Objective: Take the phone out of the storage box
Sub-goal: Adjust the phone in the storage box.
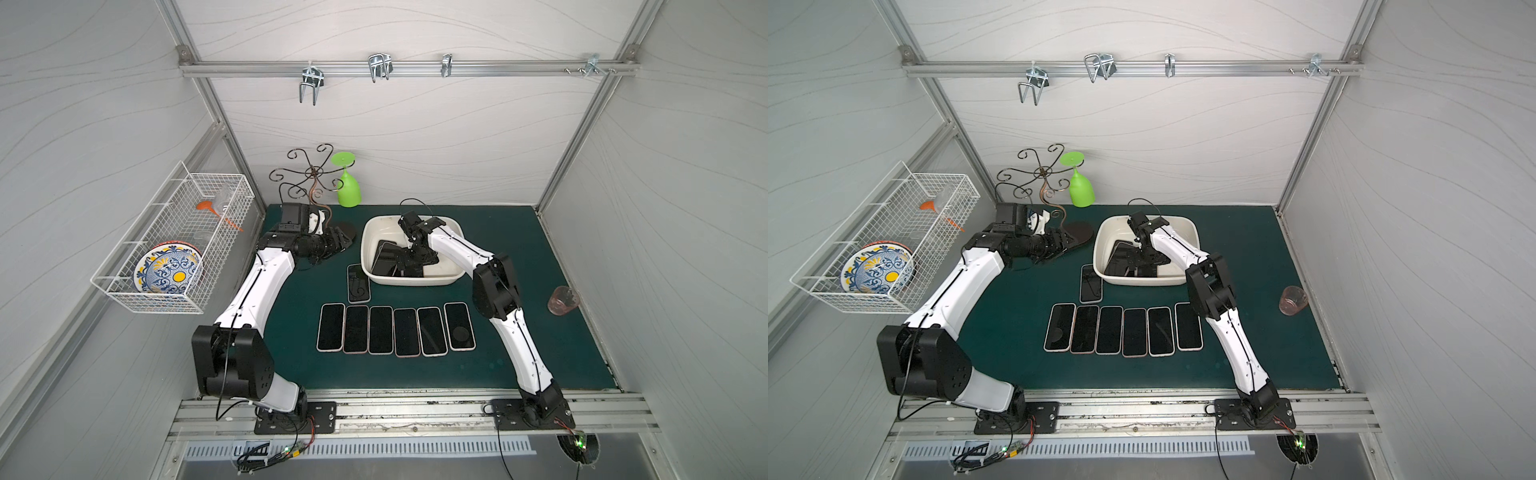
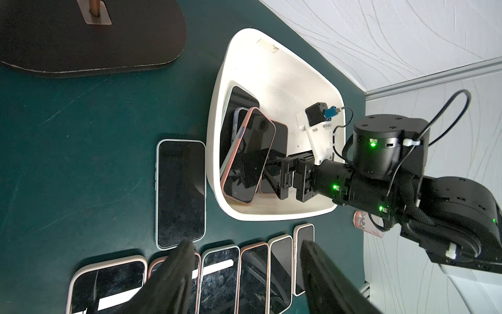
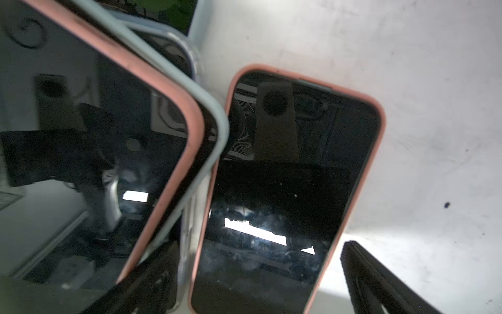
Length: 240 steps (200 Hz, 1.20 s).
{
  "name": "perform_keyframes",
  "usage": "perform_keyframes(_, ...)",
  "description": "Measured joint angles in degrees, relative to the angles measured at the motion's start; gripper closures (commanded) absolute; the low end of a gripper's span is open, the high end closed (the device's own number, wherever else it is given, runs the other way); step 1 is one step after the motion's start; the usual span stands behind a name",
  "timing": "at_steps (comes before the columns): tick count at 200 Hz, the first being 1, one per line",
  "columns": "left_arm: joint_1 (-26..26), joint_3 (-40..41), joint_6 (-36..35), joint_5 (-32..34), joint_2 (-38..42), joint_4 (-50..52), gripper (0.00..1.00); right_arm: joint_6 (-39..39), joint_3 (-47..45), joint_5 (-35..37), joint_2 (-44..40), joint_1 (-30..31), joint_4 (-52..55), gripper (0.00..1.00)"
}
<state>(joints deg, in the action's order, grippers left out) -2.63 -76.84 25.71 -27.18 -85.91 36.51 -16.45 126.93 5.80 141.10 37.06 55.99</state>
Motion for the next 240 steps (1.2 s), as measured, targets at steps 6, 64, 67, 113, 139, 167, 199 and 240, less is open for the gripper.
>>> perform_keyframes(6,0.0,0.0,0.0,-0.1,0.0,0.0,0.33,0.0,0.4,0.4,0.3,0.1,0.3,0.01)
perform_keyframes(64,0.8,0.3,0.0,-0.7,0.1,-0.9,0.33,0.5,-1.4,1.9,-0.5,0.6,-0.7,0.01)
perform_keyframes(67,0.8,0.3,0.0,-0.8,0.1,-0.9,0.33,0.5,-1.4,1.9,-0.5,0.6,-0.7,0.01)
perform_keyframes(113,0.8,1.5,0.1,-1.0,0.1,-1.6,0.33,0.4,-5.6,1.4,-2.5,0.6,-2.8,0.01)
perform_keyframes(139,0.8,2.2,0.4,-1.3,0.1,-1.7,0.33,0.5,-4.6,1.2,-2.1,0.7,-2.4,0.01)
perform_keyframes(167,0.8,2.2,0.5,-1.6,0.1,-1.8,0.33,1.4,-3.4,1.9,-1.4,0.7,-1.1,0.01)
perform_keyframes(199,0.8,2.4,0.5,-1.9,0.1,-2.0,0.33,1.9,-6.7,5.3,-2.7,0.4,-1.3,0.01)
perform_keyframes(240,0.8,2.8,0.7,-2.0,0.1,-2.1,0.33,2.0,-14.5,7.1,-6.8,-2.4,-2.6,0.01)
